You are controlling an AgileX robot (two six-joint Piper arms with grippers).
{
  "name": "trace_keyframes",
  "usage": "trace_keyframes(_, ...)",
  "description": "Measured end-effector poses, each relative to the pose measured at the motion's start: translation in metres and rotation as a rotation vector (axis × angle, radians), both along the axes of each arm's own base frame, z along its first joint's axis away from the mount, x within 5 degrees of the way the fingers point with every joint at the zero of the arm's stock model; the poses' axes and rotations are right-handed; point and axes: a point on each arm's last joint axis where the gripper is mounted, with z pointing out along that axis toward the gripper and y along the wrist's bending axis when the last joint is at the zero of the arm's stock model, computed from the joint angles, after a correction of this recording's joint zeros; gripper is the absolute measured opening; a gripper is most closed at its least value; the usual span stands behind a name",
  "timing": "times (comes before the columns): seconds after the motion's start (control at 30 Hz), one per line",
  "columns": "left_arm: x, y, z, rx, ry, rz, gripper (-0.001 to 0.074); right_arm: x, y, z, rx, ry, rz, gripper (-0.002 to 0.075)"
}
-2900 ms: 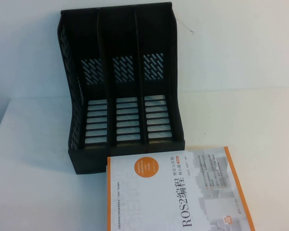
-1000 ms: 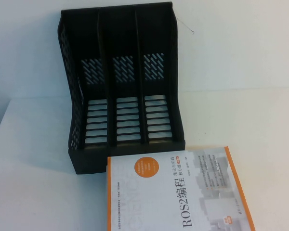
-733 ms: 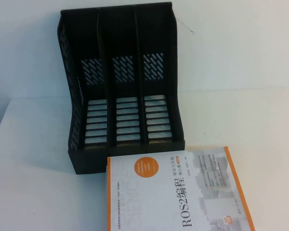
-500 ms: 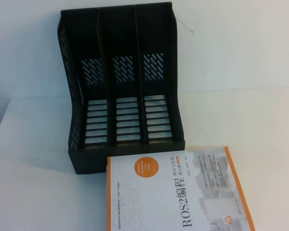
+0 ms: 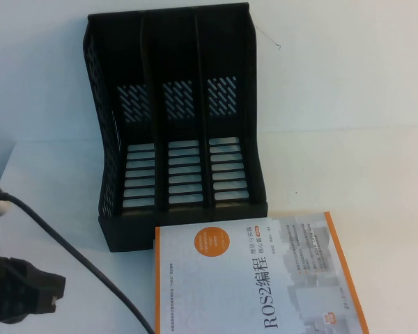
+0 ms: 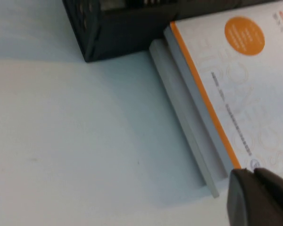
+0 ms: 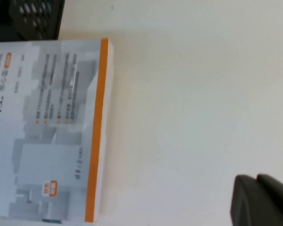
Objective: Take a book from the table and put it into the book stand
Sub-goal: Push book with right arm
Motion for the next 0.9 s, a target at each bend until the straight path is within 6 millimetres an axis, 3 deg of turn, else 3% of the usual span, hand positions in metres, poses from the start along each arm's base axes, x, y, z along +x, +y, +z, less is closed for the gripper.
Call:
trace_keyframes(0.17, 0.014, -0.003, -0.011, 0.013, 0.075, -0.056, -0.0003, 0.016, 0.006, -0.018, 0.047, 0.116, 0.027, -0.0001)
trace_keyframes(0.5, 0.036, -0.002, -0.014, -0.004, -0.026, 0.019, -0.0003, 0.059, 0.026, -0.048, 0.213, 0.237, 0.156, -0.0001)
trace_keyframes(0.73, 0.041, -0.002, -0.014, -0.006, -0.054, 0.037, -0.0003, 0.094, 0.05, -0.063, 0.19, 0.294, 0.251, -0.0001)
trace_keyframes(0.9, 0.041, 0.001, -0.016, 0.028, -0.041, 0.042, -0.0003, 0.104, 0.057, -0.082, 0.097, 0.389, 0.271, 0.0)
